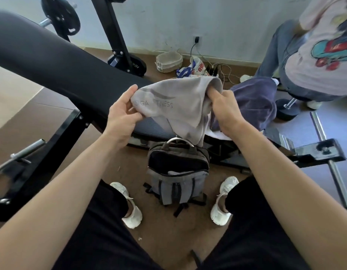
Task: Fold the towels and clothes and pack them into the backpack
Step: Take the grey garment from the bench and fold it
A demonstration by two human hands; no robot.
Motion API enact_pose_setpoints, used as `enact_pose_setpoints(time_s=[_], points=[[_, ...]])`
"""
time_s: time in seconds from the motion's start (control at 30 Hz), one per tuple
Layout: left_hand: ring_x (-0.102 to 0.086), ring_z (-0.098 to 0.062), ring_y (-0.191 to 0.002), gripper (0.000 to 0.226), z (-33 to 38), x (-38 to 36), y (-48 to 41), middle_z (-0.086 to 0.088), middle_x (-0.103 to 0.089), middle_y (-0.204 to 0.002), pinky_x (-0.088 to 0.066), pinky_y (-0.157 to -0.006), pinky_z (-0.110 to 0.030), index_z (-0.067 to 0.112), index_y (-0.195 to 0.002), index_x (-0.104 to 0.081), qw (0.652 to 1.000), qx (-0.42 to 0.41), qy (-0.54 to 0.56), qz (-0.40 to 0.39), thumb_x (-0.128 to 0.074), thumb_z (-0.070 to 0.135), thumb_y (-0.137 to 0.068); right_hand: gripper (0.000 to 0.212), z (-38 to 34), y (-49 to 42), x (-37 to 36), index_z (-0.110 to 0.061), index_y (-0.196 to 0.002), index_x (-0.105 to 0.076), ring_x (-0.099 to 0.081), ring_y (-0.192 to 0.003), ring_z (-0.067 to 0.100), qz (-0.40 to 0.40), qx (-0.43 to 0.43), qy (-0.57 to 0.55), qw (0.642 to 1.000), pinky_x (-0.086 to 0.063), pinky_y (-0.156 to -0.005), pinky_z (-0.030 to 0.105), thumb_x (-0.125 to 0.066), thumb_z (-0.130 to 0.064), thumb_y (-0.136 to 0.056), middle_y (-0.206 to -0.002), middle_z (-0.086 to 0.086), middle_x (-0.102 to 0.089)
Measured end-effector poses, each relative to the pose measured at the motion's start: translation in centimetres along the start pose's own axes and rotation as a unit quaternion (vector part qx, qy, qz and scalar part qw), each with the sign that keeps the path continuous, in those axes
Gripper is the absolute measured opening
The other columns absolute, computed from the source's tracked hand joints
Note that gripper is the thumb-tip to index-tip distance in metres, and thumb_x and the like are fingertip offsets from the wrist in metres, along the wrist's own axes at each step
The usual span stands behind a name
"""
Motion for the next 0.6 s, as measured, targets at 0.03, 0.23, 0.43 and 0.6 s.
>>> enact_pose_setpoints(time_s=[0.03,0.23,0.43,0.6], points=[[-0.070,-0.010,-0.113,0.073,0.3,0.2,0.2,0.001,-0.068,-0.127,-0.055,-0.094,-0.024,0.015,-0.146,-0.052,0.999,-0.019,-0.034,0.009,-0.066,-0.020,-0.083,0.028,-0.4,0.2,0.0,-0.005,-0.082,-0.061,-0.056,-0.064,0.013,-0.003,0.019,-0.005,1.000,-0.044,-0.055,0.022,-0.055,-0.023,-0.104,-0.069,0.007,-0.060],[-0.058,-0.013,-0.071,0.024,0.6,0.6,-0.5,0.000,-0.063,-0.074,-0.050,-0.070,-0.031,0.014,-0.075,-0.067,0.986,-0.007,-0.035,0.163,-0.079,0.031,-0.086,0.015,0.2,1.2,-0.3,0.011,-0.094,-0.065,-0.052,-0.078,0.015,-0.041,0.103,0.103,0.988,-0.045,-0.070,0.030,-0.059,-0.002,-0.096,-0.084,0.012,-0.060],[-0.051,-0.014,-0.076,0.039,0.7,0.5,-1.1,0.005,-0.057,-0.070,-0.044,-0.073,-0.035,0.026,-0.060,-0.060,0.991,0.032,-0.041,0.127,-0.066,0.040,-0.096,0.054,0.3,2.7,0.3,0.018,-0.082,-0.055,-0.044,-0.068,0.018,-0.069,0.109,0.136,0.982,-0.037,-0.062,0.034,-0.071,-0.033,-0.091,-0.070,0.009,-0.050],[-0.066,-0.014,-0.077,0.033,3.0,-0.2,-1.4,0.006,-0.070,-0.076,-0.056,-0.070,-0.030,0.023,-0.073,-0.069,0.996,0.009,0.017,0.086,-0.061,0.037,-0.101,0.044,-1.2,3.4,0.9,0.013,-0.080,-0.063,-0.055,-0.068,0.020,-0.089,0.068,0.072,0.991,-0.044,-0.061,0.032,-0.065,-0.026,-0.099,-0.074,0.013,-0.060]])
Point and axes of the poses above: each hand's wrist, its own y-axis away from the middle knuckle, its own x-axis out of the back of the hand, z = x × y, the point moved 2 cm from there along -y, towards the middle knuckle
